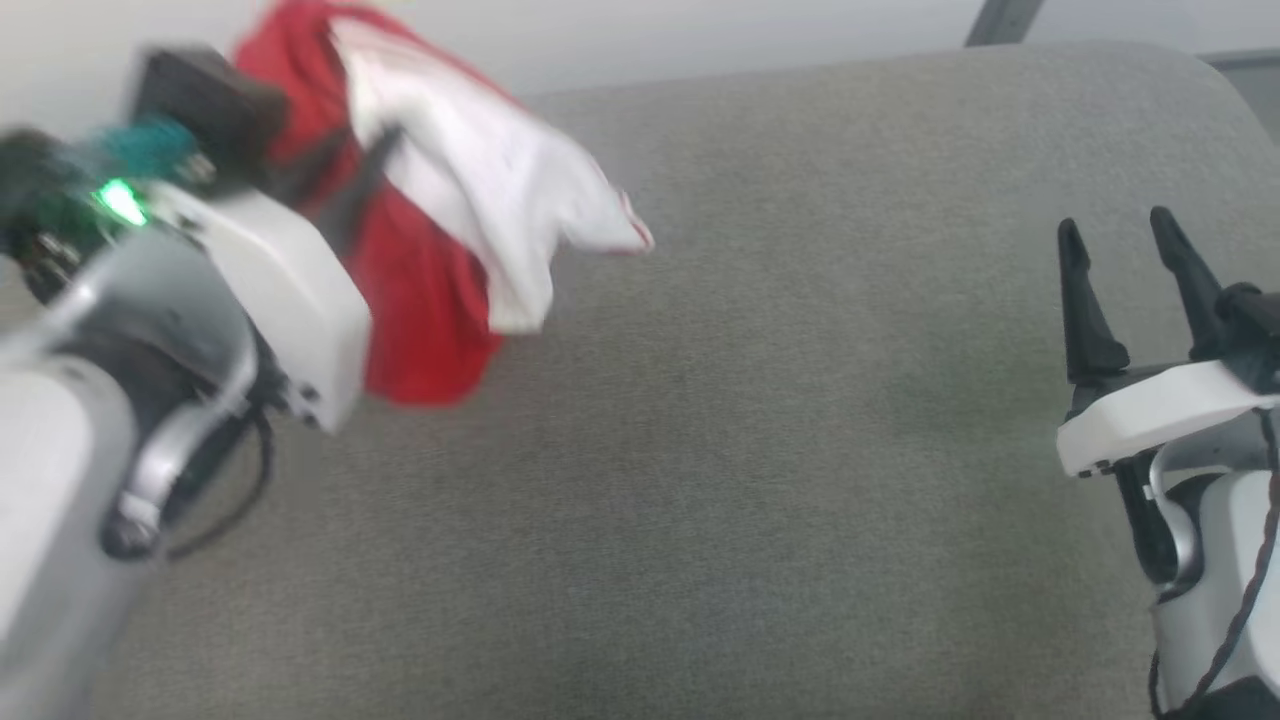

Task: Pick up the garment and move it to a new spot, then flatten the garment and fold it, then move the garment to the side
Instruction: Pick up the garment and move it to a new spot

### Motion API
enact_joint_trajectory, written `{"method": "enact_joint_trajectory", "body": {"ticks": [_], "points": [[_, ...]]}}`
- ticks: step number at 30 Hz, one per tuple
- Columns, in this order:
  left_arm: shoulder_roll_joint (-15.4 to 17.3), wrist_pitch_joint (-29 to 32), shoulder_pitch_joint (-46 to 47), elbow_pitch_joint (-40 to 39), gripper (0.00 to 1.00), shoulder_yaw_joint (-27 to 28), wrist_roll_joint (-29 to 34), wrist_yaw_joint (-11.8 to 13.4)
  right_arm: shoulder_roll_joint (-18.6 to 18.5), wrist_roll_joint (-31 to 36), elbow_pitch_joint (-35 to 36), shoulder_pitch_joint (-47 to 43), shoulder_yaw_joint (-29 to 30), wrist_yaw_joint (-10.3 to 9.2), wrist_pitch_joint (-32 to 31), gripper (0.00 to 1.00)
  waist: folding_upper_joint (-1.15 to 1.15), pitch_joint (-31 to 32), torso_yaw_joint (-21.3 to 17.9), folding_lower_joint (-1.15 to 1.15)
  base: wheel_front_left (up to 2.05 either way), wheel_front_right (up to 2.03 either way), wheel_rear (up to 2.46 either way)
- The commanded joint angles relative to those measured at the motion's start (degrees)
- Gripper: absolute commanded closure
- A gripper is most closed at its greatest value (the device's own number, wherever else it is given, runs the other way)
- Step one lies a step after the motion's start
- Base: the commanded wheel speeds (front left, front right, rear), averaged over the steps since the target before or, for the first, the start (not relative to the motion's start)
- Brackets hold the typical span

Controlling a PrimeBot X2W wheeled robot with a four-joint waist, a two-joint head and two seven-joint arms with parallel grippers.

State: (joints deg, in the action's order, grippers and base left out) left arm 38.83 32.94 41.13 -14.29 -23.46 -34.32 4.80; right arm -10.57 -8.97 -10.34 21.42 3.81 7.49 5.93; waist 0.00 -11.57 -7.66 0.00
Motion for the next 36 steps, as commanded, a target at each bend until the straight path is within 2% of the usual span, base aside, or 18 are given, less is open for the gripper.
{"method": "enact_joint_trajectory", "body": {"ticks": [1,7,13,18,26,27,29,30,31,32,36], "points": [[-0.11,0.70,-1.65,-0.68,1.00,-0.58,0.17,0.66,0.64,0.19,-0.18,-0.55,0.07,0.01,0.49,0.00,0.00,-0.75,-0.98,0.00,0.00,0.00,0.00],[-1.52,2.84,-8.87,-1.42,1.00,-4.17,-1.19,2.56,2.08,0.12,-1.75,-1.32,-0.13,0.01,1.68,0.00,0.00,-1.33,-2.32,0.00,0.00,0.00,0.00],[-3.34,2.36,-15.28,3.74,1.00,-7.07,-2.79,3.42,2.58,-0.29,-4.03,-1.12,-1.34,0.01,2.52,0.00,0.00,-1.28,-2.81,0.00,0.00,0.00,0.00],[-5.50,0.39,-17.97,13.14,1.00,-8.71,-4.22,1.81,2.55,-0.68,-5.99,-0.51,-2.56,0.01,3.09,0.00,0.00,-0.74,-2.78,0.00,0.00,0.00,0.00],[-9.73,-3.62,-17.67,27.77,1.00,-10.42,-6.35,-2.15,2.22,-0.98,-8.23,0.24,-4.70,0.01,3.42,0.00,0.00,0.75,-2.44,0.00,0.00,0.00,0.00],[-10.05,-4.26,-17.11,29.08,0.82,-10.57,-6.13,-2.63,2.13,-1.08,-8.49,0.35,-4.88,0.01,3.39,0.00,0.00,0.98,-2.36,0.00,0.00,0.00,0.00],[-10.90,-5.14,-16.65,31.27,0.65,-10.69,-6.69,-3.51,1.88,-0.99,-8.95,0.51,-5.27,0.01,3.30,0.00,0.00,1.53,-2.12,0.00,0.00,0.00,0.00],[-11.13,-5.83,-16.23,31.91,0.42,-10.75,-6.55,-3.92,1.76,-1.02,-9.15,0.54,-5.40,0.01,3.27,0.00,0.00,1.87,-1.95,0.00,0.00,0.00,0.00],[-11.49,-6.23,-16.05,32.63,0.06,-10.65,-6.87,-4.13,1.56,-1.05,-9.40,0.51,-5.51,0.01,3.28,0.00,0.00,2.25,-1.77,0.00,0.00,0.00,0.00],[-11.75,-6.95,-15.67,33.32,0.00,-10.39,-6.84,-4.69,1.38,-1.09,-9.68,0.39,-5.87,0.01,3.17,0.00,0.00,3.02,-1.44,0.00,0.00,0.00,0.00],[-11.51,-8.13,-15.56,33.92,0.00,-9.87,-7.11,-5.12,0.99,-1.22,-10.09,-0.09,-6.26,0.01,3.06,0.00,0.00,4.41,-0.88,0.00,0.00,0.00,0.00]]}}
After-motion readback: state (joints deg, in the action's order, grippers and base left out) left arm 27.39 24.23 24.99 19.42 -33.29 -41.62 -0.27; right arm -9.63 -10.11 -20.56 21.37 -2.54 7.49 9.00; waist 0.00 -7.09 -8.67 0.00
